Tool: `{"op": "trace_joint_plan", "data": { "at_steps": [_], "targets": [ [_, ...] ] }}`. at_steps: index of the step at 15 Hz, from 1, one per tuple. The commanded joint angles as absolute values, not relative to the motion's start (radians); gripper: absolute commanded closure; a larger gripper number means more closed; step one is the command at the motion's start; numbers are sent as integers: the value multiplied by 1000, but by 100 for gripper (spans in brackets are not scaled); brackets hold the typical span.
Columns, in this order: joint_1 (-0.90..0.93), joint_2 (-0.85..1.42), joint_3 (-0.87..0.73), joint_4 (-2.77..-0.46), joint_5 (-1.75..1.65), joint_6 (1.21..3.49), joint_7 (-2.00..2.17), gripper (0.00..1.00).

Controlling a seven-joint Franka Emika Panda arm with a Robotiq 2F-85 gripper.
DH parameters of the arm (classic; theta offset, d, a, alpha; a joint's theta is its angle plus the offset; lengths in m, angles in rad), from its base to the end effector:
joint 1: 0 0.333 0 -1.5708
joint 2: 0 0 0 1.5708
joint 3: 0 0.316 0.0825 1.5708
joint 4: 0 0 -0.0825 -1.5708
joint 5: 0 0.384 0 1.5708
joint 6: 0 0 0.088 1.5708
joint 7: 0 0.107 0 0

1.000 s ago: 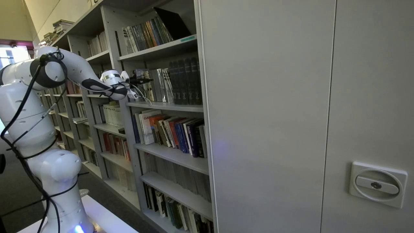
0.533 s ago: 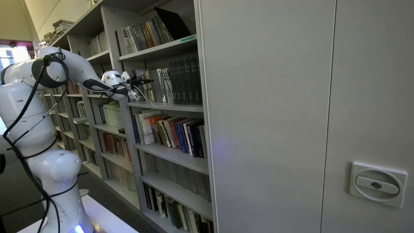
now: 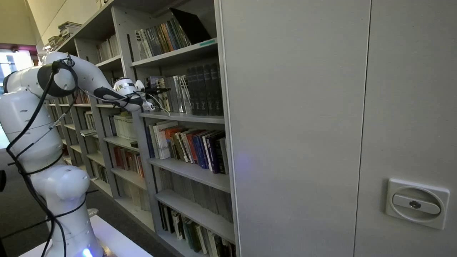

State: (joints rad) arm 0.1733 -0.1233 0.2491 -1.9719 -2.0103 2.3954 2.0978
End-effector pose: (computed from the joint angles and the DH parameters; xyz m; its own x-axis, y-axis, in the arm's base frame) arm 0.5199 0.2333 0.5941 -0.0872 0.0309 0.9957 -0.2396 -0.9708 0.0091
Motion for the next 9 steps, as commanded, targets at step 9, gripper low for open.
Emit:
{"op": "trace_joint_plan", "data": {
  "at_steps": [9],
  "targets": [
    [214,-123,237,-1989,-2052,2382,2114,0]
  ]
}}
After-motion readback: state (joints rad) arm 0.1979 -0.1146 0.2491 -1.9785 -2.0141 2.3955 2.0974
